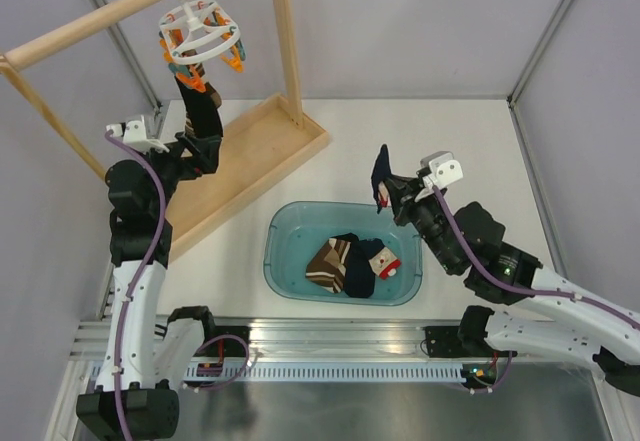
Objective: Remove the socks clipped to the hanger
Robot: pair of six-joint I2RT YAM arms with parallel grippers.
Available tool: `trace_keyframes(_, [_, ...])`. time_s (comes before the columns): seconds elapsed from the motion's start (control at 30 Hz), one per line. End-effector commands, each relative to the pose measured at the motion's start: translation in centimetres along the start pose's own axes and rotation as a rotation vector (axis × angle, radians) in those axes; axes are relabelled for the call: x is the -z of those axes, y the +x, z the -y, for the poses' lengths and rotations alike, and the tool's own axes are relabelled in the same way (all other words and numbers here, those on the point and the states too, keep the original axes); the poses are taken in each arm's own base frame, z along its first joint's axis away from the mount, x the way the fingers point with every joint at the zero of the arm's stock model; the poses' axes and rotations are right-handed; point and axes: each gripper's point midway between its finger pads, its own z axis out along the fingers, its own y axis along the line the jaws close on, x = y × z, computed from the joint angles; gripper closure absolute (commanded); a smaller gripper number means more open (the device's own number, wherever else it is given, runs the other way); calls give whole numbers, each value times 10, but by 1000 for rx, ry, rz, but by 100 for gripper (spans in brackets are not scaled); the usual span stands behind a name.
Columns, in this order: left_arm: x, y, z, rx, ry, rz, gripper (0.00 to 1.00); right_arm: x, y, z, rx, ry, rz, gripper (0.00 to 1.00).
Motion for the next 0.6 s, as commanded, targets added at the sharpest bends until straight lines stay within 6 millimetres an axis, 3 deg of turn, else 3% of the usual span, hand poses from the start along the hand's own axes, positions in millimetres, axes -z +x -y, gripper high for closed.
trace_keyframes(0.0, [3,4,2,-37,16,-23,3,6,56,-13,60,-65,-194,99])
trace_keyframes(0.13, [3,4,-1,-44,3,-21,3,-1,98,-44,29,-142,-282,99])
trace_keyframes(0.23, [3,3,-2,-46,-7,-20,3,-3,110,-68,-32,-198,-268,99])
trace_keyframes(0.43, [3,3,-2,-42,-7,-20,2,-11,127,-95,-108,-234,-264,99])
trace_keyframes(0.57, [3,4,-2,-41,-3,-23,2,-18,164,-115,-87,-260,-341,99])
